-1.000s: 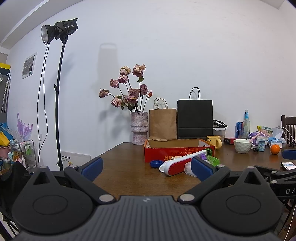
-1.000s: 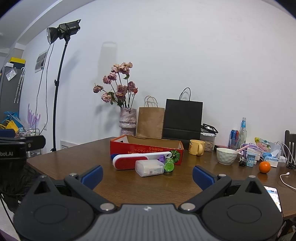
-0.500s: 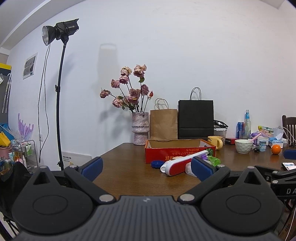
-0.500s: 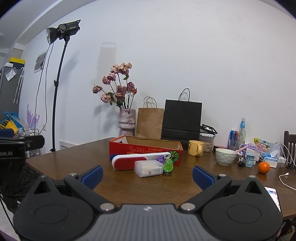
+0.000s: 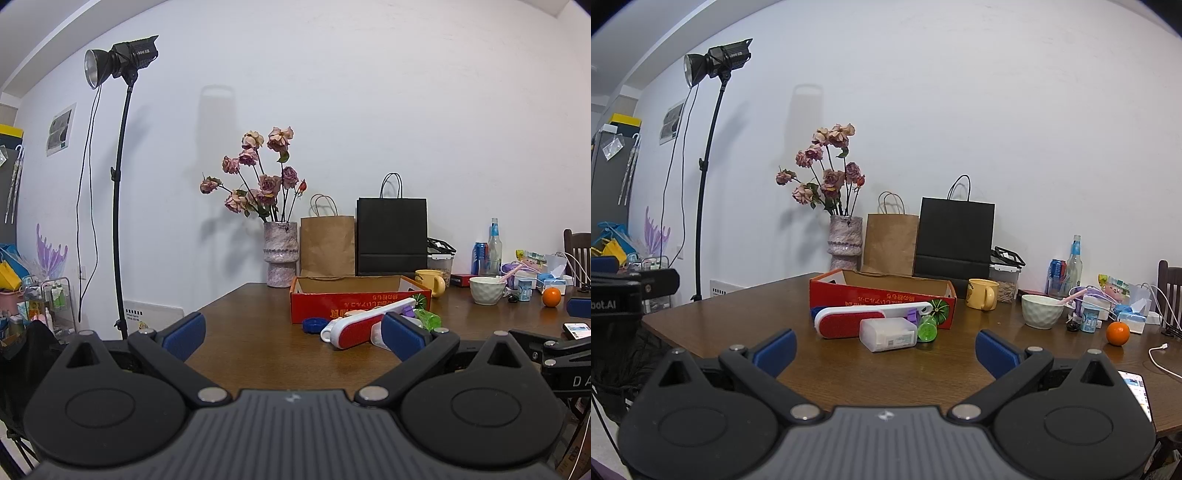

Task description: Organize rigid objects

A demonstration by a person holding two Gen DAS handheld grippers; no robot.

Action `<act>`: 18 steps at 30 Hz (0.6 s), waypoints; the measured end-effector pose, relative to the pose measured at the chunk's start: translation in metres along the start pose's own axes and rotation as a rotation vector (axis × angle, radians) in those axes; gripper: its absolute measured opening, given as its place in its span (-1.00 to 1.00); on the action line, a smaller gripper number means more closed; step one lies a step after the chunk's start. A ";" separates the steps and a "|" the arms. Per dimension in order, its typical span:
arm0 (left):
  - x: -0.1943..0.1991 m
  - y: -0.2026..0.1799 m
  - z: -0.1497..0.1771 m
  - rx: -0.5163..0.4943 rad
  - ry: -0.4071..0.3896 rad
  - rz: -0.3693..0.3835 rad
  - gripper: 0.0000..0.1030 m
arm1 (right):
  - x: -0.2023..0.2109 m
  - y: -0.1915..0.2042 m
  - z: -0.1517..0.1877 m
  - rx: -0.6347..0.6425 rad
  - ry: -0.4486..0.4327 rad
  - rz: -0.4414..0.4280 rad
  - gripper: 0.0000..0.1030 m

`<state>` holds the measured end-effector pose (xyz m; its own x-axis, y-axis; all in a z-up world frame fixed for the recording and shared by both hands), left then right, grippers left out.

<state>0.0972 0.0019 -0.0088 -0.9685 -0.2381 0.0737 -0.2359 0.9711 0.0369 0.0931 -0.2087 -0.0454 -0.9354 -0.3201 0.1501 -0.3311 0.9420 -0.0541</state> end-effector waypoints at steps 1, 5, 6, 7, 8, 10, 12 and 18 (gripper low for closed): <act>0.000 0.001 0.000 0.000 0.000 -0.002 1.00 | 0.000 0.000 0.000 0.001 0.001 0.000 1.00; 0.000 0.001 0.001 0.001 -0.002 -0.005 1.00 | 0.000 0.000 0.000 0.001 0.000 0.000 1.00; 0.000 0.001 0.001 0.001 -0.001 -0.004 1.00 | 0.000 0.000 -0.001 0.001 -0.001 0.001 1.00; 0.000 0.001 0.001 0.001 0.000 -0.003 1.00 | 0.000 0.000 0.000 0.000 0.000 0.001 1.00; 0.000 0.001 0.001 0.001 0.002 -0.002 1.00 | 0.000 0.000 0.000 0.001 0.000 0.000 1.00; 0.000 0.002 0.001 0.001 0.002 -0.002 1.00 | 0.000 0.000 0.000 0.001 0.000 0.000 1.00; 0.000 0.002 0.001 0.001 0.002 -0.003 1.00 | 0.000 0.000 0.000 0.002 0.000 0.000 1.00; 0.000 0.001 0.000 0.001 0.003 -0.003 1.00 | 0.000 0.000 0.000 0.001 0.000 0.000 1.00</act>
<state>0.0973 0.0028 -0.0089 -0.9674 -0.2413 0.0765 -0.2392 0.9703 0.0364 0.0929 -0.2090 -0.0455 -0.9354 -0.3201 0.1505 -0.3312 0.9419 -0.0554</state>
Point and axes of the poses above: each gripper's, at about its wrist camera, not at the fingertips, and x roughly against the way its jaws point, y to its left, z to its underside, the point moved 10 cm from there along -x, roughly the way its jaws point, and after that the axes turned 15 degrees about -z, right-handed, at the moved point
